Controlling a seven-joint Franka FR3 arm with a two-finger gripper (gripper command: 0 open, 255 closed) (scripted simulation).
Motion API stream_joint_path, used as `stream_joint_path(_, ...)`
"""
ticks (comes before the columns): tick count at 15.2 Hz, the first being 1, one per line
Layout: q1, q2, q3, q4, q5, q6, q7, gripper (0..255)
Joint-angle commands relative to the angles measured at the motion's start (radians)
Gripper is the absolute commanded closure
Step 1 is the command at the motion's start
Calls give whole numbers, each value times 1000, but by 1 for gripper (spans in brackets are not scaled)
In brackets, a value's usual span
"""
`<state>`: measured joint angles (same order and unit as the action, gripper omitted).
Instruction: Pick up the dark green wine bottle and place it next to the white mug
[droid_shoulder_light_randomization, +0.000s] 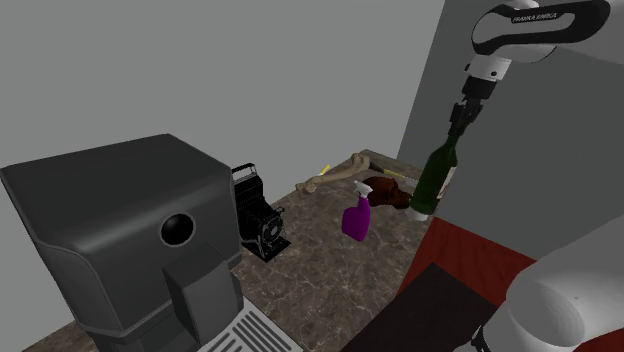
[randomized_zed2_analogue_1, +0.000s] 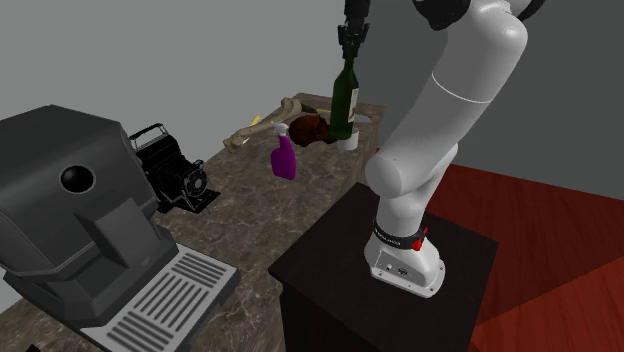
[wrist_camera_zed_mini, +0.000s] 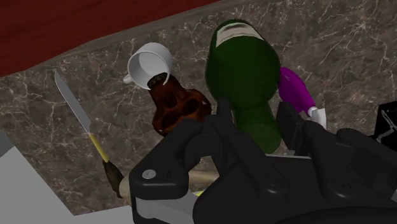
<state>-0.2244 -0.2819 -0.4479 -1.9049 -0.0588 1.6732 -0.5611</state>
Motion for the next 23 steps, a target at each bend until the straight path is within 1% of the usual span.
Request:
stream_joint_path(1,-6,26,-22,1,6,25,-30,255)
stream_joint_path(12,-12,21,-30,-152,0,173,-34,255)
stream_joint_path(23,-14,44,-44,-279,6,321,-47,255)
